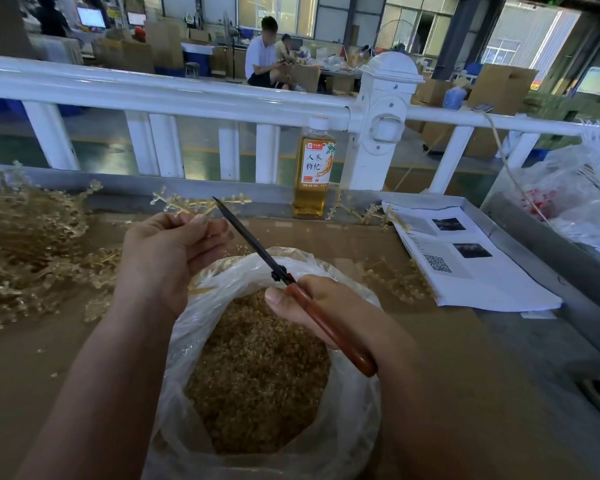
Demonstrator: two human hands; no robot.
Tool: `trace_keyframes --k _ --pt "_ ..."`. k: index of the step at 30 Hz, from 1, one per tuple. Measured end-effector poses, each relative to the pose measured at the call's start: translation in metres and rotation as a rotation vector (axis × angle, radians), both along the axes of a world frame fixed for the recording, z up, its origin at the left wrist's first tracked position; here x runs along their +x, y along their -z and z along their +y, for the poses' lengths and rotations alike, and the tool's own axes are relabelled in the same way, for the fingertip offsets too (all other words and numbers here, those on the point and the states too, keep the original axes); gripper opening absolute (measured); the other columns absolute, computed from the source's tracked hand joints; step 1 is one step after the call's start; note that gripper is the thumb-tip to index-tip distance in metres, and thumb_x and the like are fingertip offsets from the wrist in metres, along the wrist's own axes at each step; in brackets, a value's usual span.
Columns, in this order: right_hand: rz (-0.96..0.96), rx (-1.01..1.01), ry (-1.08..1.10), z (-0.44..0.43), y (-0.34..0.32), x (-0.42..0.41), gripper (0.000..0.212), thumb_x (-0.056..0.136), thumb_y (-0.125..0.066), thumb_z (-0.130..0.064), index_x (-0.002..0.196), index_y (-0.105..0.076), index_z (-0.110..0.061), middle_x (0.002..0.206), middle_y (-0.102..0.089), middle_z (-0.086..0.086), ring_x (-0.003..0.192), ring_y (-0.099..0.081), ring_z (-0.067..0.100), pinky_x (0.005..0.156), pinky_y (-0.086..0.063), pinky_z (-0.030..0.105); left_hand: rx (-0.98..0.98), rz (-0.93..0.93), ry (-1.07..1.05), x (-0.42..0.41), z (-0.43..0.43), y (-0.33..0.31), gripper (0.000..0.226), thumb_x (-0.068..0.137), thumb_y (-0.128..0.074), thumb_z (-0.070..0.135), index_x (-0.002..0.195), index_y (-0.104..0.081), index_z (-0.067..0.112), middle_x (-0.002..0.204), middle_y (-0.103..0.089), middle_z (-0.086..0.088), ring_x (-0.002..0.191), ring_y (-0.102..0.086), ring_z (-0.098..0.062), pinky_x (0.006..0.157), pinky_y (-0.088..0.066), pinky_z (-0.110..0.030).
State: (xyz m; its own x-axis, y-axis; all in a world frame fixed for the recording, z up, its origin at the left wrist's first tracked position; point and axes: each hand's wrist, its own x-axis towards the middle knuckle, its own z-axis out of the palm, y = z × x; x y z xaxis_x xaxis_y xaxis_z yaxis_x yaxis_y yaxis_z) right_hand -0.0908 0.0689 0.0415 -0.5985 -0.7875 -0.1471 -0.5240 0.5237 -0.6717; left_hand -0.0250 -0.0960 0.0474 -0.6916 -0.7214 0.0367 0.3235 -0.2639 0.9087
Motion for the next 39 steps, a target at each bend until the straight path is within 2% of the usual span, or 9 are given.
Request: trace_keyframes --k 6,11,16,21,26,30,32,34,39 --pt "-0.043 -0.075 -0.012 0.000 -0.003 0.003 0.058 0.058 -0.028 -0.080 0.065 -0.044 -0.024 0.049 -0.044 -0.011 0.036 -0.041 -0.005 0.057 -0.036 0.023 -0.061 -0.011 0.002 0.000 -0.004 0.004 0.029 0.088 -0.053 -0.002 0.067 -0.046 0.016 0.049 -0.059 0.009 0.050 -0.063 -0.005 0.051 -0.053 -0.018" --pt "-0.094 -0.103 0.032 -0.001 -0.003 0.003 0.081 0.060 -0.028 -0.078 0.092 -0.053 -0.007 0.055 -0.044 -0.008 0.038 -0.042 -0.002 0.054 -0.035 0.022 -0.098 -0.043 0.112 -0.001 -0.002 0.005 0.025 0.087 -0.053 -0.003 0.068 -0.050 0.013 0.051 -0.061 0.006 0.050 -0.062 -0.005 0.048 -0.050 -0.016" --pt "-0.088 -0.040 -0.008 0.001 -0.003 0.005 0.041 0.087 -0.031 -0.063 0.077 -0.044 -0.026 0.062 -0.044 -0.009 0.040 -0.048 -0.002 0.049 -0.037 0.015 -0.124 -0.049 0.217 -0.001 0.002 0.006 0.026 0.084 -0.054 -0.005 0.064 -0.053 0.012 0.053 -0.062 0.002 0.051 -0.063 -0.008 0.050 -0.051 -0.016" --pt "-0.200 -0.045 -0.050 0.003 -0.005 0.008 0.033 0.093 -0.031 -0.057 0.103 -0.047 -0.030 0.060 -0.043 -0.010 0.032 -0.045 -0.005 0.042 -0.036 0.009 -0.198 -0.038 0.099 -0.004 0.004 0.007 0.025 0.077 -0.059 -0.010 0.062 -0.057 0.010 0.052 -0.061 0.010 0.055 -0.061 0.000 0.056 -0.049 -0.011" --pt "-0.367 -0.089 -0.038 0.007 -0.006 0.010 0.038 0.093 -0.039 -0.055 0.058 -0.050 -0.041 0.047 -0.046 -0.008 0.035 -0.042 0.008 0.044 -0.040 0.023 -0.199 0.020 0.205 -0.004 0.006 0.007 0.020 0.078 -0.055 -0.010 0.069 -0.049 0.007 0.075 -0.053 -0.006 0.073 -0.056 -0.015 0.080 -0.051 -0.026" --pt "-0.414 -0.095 -0.038 0.009 -0.006 0.008 0.039 0.091 -0.039 -0.056 0.062 -0.051 -0.033 0.038 -0.044 -0.010 0.035 -0.041 0.008 0.044 -0.038 0.024 -0.161 0.026 0.327 0.000 0.005 0.003 0.009 0.064 -0.060 0.004 0.062 -0.056 0.013 0.071 -0.061 -0.003 0.063 -0.061 -0.011 0.056 -0.053 -0.020" --pt "-0.407 -0.085 -0.032 0.007 -0.006 0.008 0.042 0.091 -0.038 -0.058 0.070 -0.048 -0.023 0.042 -0.045 -0.010 0.037 -0.041 0.008 0.045 -0.039 0.024 -0.211 -0.019 0.283 0.000 0.005 0.004 0.027 0.069 -0.060 0.001 0.049 -0.061 0.019 0.059 -0.062 0.005 0.059 -0.059 -0.006 0.046 -0.043 -0.014" --pt "-0.395 -0.082 -0.003 0.004 -0.005 0.006 0.042 0.091 -0.038 -0.058 0.073 -0.047 -0.021 0.051 -0.047 -0.006 0.041 -0.042 0.011 0.046 -0.039 0.025 -0.212 -0.038 0.225 -0.002 0.004 0.005 0.042 0.078 -0.056 -0.006 0.045 -0.059 0.021 0.054 -0.058 0.009 0.061 -0.055 -0.006 0.043 -0.035 -0.013" --pt "-0.339 -0.118 0.093 0.002 -0.004 -0.001 0.035 0.092 -0.041 -0.055 0.074 -0.048 -0.024 0.057 -0.049 -0.001 0.041 -0.043 0.010 0.044 -0.039 0.024 -0.180 -0.036 0.144 -0.003 0.002 0.006 0.039 0.081 -0.055 -0.007 0.054 -0.051 0.021 0.053 -0.056 0.013 0.061 -0.057 -0.006 0.043 -0.034 -0.014"
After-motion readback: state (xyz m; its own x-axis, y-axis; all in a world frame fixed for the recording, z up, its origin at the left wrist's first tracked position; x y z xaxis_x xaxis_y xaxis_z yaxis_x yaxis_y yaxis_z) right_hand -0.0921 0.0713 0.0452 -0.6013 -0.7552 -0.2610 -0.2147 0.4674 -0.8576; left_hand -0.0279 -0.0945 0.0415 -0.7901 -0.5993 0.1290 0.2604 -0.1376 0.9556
